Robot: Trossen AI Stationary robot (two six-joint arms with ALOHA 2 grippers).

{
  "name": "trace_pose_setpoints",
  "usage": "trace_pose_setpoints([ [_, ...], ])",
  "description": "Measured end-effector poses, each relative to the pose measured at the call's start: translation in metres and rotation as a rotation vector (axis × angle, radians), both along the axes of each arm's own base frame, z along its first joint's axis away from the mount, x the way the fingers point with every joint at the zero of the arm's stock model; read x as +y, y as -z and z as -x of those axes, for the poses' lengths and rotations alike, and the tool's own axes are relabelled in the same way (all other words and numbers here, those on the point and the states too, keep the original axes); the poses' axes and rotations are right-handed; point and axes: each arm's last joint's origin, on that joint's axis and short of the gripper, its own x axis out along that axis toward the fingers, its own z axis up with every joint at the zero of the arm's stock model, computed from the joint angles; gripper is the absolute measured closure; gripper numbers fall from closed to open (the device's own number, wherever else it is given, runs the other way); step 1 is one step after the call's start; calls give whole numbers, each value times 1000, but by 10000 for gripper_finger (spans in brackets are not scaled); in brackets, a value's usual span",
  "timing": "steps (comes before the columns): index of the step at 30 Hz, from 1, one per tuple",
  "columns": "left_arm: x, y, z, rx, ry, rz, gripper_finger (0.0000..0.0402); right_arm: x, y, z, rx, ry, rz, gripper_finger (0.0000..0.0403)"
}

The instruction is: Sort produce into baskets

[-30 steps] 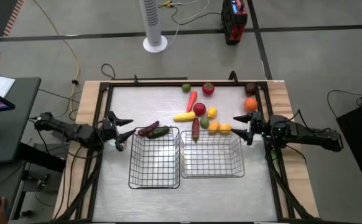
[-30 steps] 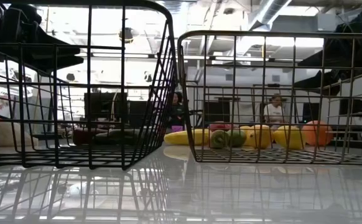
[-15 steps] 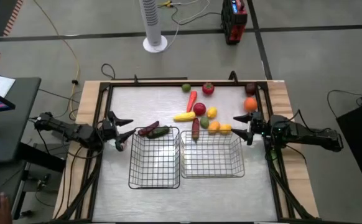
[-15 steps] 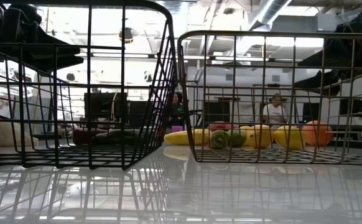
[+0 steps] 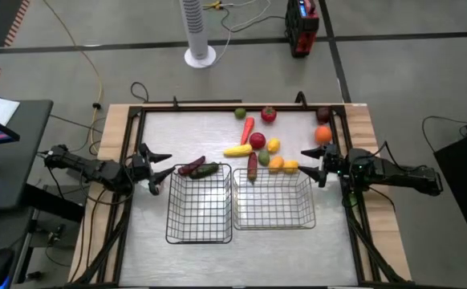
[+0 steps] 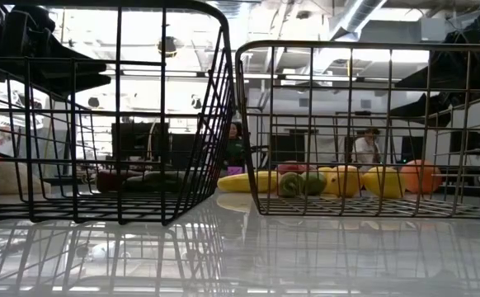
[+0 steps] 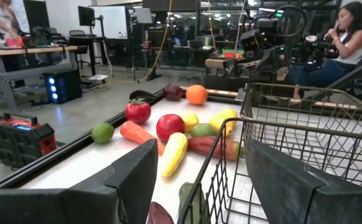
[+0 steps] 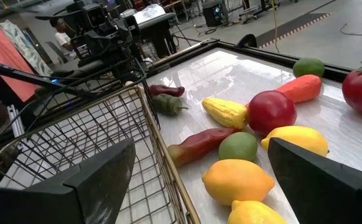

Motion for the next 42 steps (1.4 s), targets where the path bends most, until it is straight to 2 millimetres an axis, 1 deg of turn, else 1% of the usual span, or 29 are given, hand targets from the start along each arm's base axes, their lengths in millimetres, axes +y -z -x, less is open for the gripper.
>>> trace_pose_setpoints([
  [42,0,-1,0,-6,0,-12,172,0,0,0,0,0,0,8],
])
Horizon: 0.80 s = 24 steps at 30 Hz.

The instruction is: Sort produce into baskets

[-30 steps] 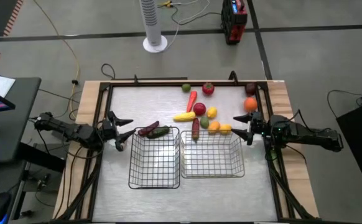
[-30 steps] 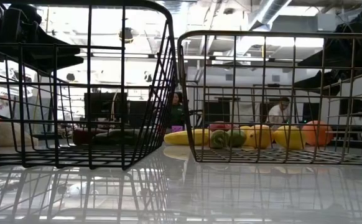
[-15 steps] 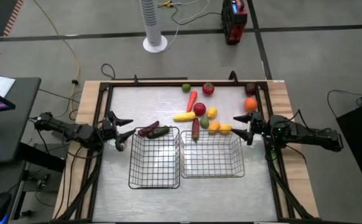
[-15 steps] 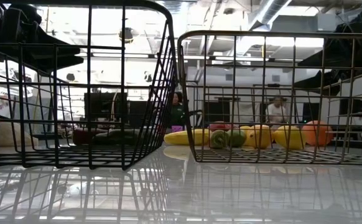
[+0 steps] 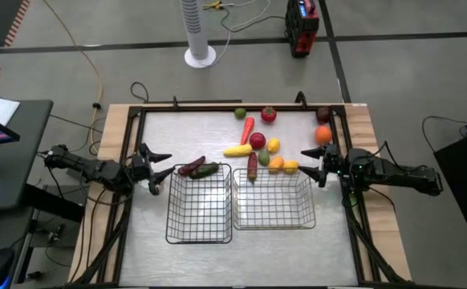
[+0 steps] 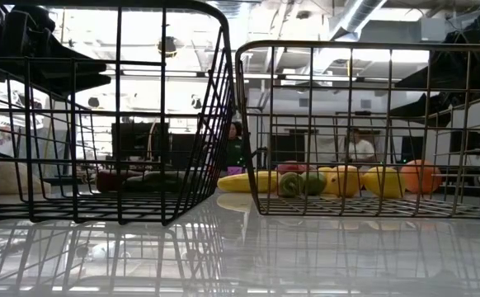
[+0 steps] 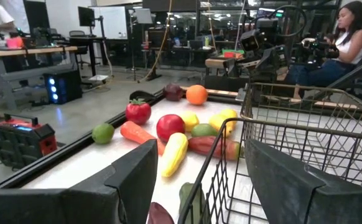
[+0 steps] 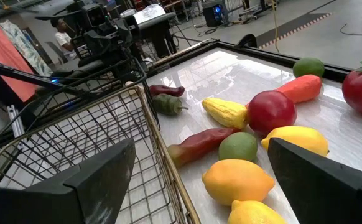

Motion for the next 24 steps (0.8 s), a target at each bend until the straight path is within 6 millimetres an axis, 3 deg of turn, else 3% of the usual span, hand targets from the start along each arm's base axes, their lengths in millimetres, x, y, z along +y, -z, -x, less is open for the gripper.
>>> trace_pose_setpoints([
  [13,0,-9,0,-94,0,16,172,0,-1,0,-9,11,3,8],
  [24,0,-8,0,-73,5,6,172,-2,-22,-1,-243,55,19,8],
])
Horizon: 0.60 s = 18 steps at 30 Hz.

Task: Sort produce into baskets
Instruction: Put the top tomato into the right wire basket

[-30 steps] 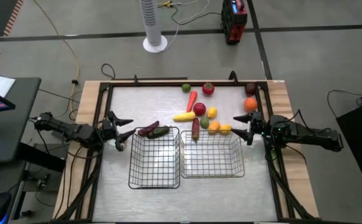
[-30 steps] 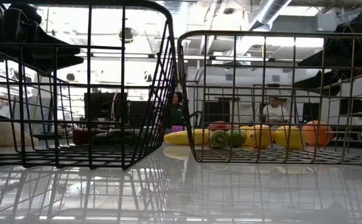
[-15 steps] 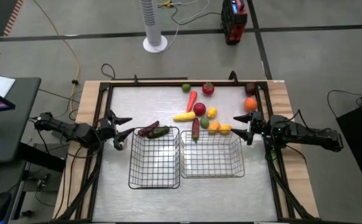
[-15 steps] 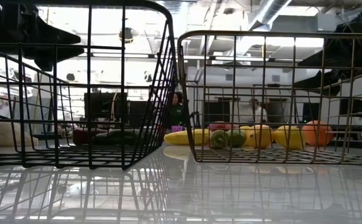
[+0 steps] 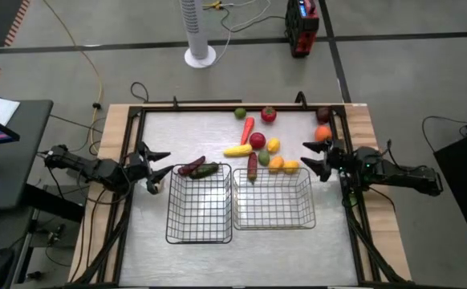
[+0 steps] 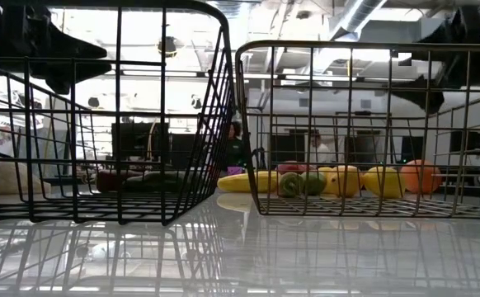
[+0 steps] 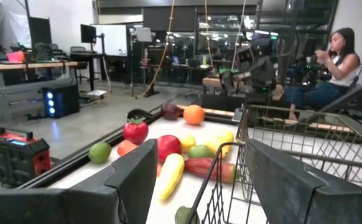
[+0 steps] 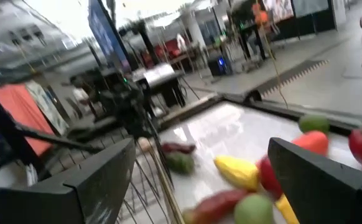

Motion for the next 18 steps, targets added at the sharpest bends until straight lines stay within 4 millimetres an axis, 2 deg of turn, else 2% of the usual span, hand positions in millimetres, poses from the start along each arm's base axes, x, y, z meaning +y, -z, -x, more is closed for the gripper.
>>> trace_pose_setpoints([
  [9,0,8,0,88,1,-24,172,-2,-5,1,-59,46,-19,8],
  [18,2,0,1,-32,-64,91,172,-4,-5,1,-59,82,-43,8],
])
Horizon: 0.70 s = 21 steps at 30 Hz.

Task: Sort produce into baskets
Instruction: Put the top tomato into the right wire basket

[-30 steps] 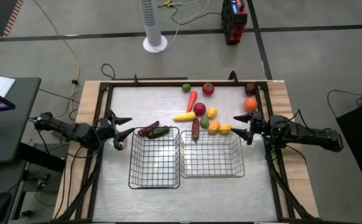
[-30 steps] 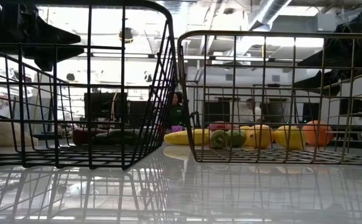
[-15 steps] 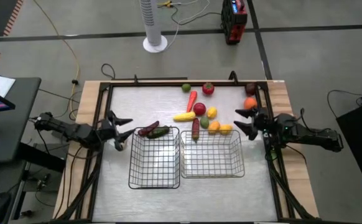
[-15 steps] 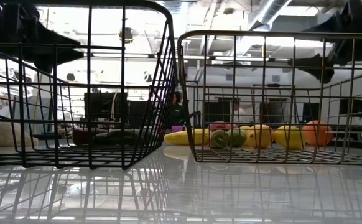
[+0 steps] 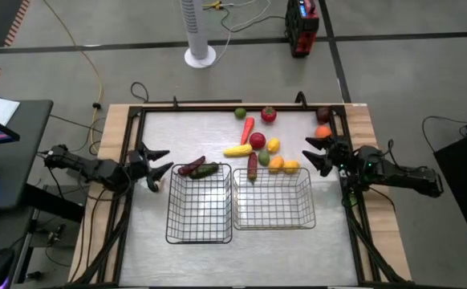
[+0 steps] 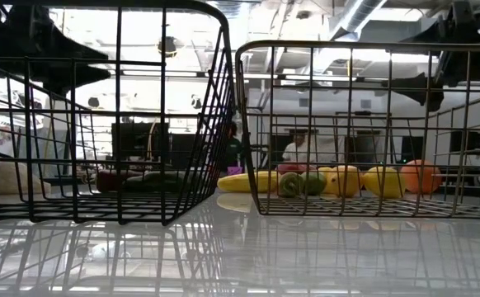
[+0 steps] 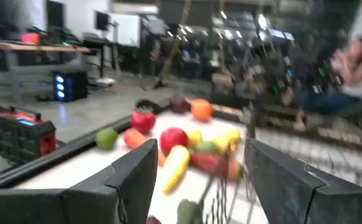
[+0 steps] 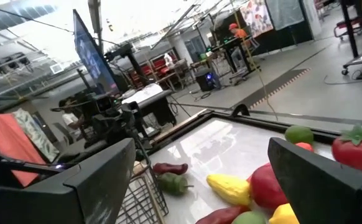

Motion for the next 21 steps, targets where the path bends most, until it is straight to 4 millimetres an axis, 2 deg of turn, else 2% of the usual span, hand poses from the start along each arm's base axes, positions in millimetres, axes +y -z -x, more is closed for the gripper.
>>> trace_pose_setpoints([
  [6,3,-7,1,-27,-24,12,172,0,-3,0,-17,-1,7,8],
  [13,13,-36,10,-27,-121,43,172,-9,-27,2,19,101,112,32],
  [21,22,-74,8,54,-197,-19,175,-28,-41,-21,207,140,119,59],
])
